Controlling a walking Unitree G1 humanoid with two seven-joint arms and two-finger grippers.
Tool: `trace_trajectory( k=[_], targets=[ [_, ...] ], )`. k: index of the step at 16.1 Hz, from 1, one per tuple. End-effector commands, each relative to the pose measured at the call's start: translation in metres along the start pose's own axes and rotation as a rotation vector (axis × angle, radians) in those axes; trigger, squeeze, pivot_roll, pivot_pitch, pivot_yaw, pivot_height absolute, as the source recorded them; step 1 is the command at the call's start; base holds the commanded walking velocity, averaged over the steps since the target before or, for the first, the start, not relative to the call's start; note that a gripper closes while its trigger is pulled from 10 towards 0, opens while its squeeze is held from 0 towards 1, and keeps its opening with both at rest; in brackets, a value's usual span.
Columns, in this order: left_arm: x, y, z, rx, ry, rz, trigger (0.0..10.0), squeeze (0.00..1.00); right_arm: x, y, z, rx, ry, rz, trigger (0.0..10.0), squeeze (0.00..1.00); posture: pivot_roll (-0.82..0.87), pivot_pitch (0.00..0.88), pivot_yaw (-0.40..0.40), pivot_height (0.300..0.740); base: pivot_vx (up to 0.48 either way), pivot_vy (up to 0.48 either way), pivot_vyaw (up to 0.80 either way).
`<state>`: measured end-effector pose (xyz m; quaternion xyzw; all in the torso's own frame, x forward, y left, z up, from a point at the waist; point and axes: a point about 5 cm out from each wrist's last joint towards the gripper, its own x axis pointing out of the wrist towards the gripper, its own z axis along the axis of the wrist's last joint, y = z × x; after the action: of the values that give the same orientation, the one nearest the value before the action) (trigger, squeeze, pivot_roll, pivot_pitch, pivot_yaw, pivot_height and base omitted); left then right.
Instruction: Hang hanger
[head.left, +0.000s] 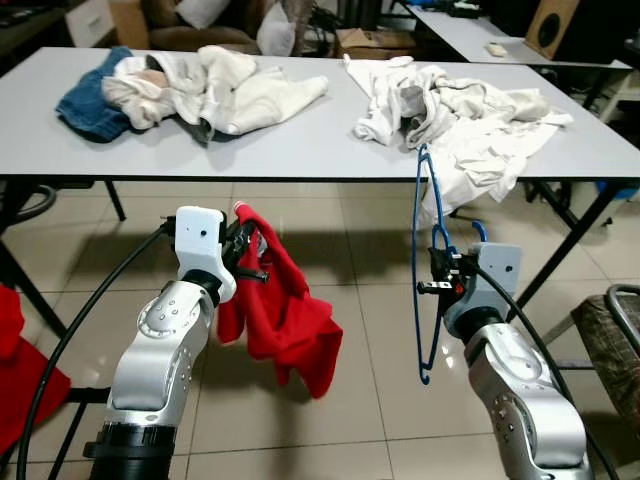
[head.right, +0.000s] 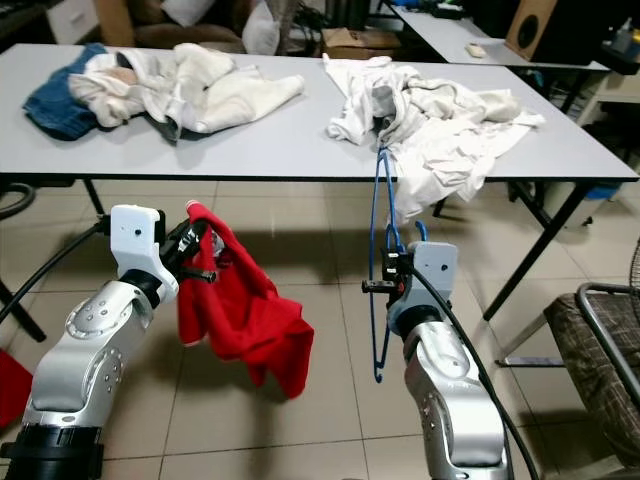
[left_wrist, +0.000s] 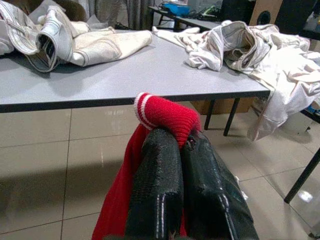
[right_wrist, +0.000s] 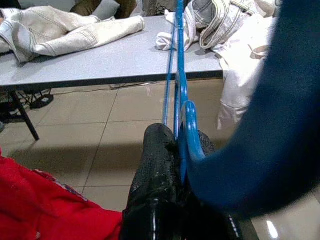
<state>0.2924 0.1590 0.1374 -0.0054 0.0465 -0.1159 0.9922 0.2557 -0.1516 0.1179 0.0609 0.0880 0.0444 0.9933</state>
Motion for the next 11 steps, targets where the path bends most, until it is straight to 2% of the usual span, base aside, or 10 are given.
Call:
trace_trajectory(
  k=[1,6,9,11],
  targets=[
    [0.002,0.004,0.010,0.020,-0.040,0.027,10.0,0.00,0.003,-0.005,0.004,-0.014,-0.012,0.013,10.0,0.00,-0.10,0.000,-0.059,0.740,0.315,0.000,0.00],
    [-0.002,0.016,0.012,0.005,-0.055,0.094,10.0,0.00,0.017,0.004,0.012,-0.142,-0.012,0.170,10.0,0.00,-0.09,0.000,-0.091,0.740,0.329,0.000,0.00],
    [-0.004,0.021,0.015,0.035,-0.064,0.110,10.0,0.00,0.020,0.009,0.012,-0.152,-0.011,0.198,10.0,0.00,-0.08,0.000,-0.110,0.740,0.356,0.000,0.80],
    [-0.004,0.023,0.016,0.035,-0.067,0.120,10.0,0.00,0.019,0.011,0.010,-0.123,-0.012,0.227,10.0,0.00,-0.08,0.000,-0.106,0.740,0.368,0.000,0.00]
  ],
)
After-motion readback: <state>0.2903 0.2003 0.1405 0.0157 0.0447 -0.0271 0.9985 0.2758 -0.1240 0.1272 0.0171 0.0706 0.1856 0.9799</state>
